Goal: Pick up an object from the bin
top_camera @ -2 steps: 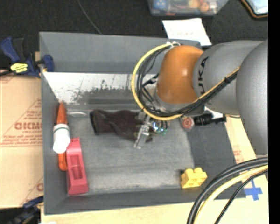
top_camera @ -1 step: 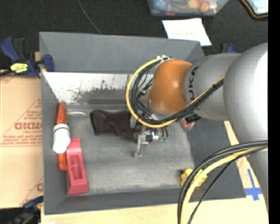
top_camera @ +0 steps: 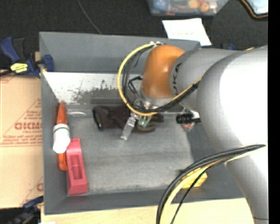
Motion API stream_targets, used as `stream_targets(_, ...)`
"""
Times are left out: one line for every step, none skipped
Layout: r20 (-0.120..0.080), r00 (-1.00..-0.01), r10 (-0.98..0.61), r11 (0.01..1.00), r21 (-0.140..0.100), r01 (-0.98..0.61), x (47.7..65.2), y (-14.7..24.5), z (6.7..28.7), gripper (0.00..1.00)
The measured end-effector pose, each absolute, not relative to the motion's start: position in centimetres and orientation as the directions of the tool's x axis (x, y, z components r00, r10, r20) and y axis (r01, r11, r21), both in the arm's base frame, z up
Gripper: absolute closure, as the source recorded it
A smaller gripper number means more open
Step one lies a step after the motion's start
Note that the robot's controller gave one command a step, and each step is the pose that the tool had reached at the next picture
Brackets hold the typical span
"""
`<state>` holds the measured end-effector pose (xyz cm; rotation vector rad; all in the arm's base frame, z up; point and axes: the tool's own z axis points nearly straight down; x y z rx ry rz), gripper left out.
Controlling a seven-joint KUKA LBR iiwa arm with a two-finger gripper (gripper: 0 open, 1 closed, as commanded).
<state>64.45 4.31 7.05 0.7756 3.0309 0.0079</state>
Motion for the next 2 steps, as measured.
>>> stream_targets(-0.017,-0.998,0.057,0.998,0.003,0.057,60.25,2.83,7.74,1.0)
stream_targets(-0.017,-0.998,0.057,0.998,0.003,0.057,60.25,2.83,7.77,1.0)
